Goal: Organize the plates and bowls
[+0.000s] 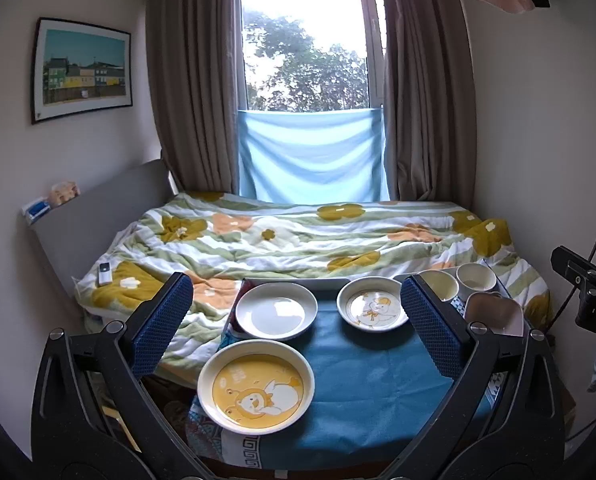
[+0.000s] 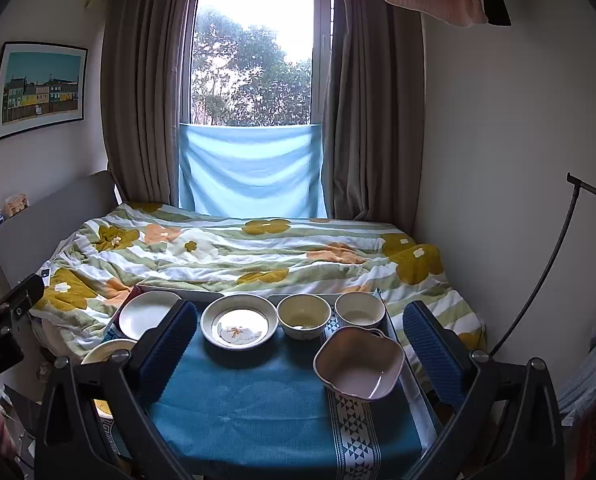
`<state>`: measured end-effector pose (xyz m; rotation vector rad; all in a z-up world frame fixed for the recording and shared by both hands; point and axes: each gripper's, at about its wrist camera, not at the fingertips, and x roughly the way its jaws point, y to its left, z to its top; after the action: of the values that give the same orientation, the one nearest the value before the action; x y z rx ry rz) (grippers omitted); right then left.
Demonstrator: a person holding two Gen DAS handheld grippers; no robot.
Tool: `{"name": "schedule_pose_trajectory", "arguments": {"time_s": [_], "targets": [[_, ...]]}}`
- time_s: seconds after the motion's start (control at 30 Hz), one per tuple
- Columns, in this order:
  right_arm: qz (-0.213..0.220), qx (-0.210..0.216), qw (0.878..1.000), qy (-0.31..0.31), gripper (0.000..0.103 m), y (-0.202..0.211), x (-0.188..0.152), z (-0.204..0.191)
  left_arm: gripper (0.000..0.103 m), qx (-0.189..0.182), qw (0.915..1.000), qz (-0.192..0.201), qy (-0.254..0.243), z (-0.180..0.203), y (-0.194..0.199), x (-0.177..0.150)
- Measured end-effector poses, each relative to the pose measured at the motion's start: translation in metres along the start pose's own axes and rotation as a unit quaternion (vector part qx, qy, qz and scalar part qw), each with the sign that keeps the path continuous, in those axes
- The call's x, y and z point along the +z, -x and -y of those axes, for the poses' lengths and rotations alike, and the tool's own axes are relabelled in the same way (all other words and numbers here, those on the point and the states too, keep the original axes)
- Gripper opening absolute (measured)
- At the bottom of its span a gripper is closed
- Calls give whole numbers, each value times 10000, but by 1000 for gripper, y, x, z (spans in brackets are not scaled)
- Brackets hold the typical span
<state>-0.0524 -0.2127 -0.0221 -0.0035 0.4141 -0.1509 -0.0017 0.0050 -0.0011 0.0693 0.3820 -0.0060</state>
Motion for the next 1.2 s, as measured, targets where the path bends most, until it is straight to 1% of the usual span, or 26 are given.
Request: {"name": "schedule_pose_trajectory", "arguments": {"time_s": [0.23,0.47,0.73,1.2], "targets": [[-16,-16,10000,-26,103,4,0,-2,103,-89,9999,31,65,-2,1,0],[-52,-42,10000,-39,103,2,1,-2,103,-118,9999,27,29,-1,1,0],[-75,-106,9999,-59,103,3,1,-3,103,-126,9999,32,9,0,3,-2],[-83,-95,9999,-59,103,5,0,-2,103,-121,9999,29,-46,2,6,-3]]}}
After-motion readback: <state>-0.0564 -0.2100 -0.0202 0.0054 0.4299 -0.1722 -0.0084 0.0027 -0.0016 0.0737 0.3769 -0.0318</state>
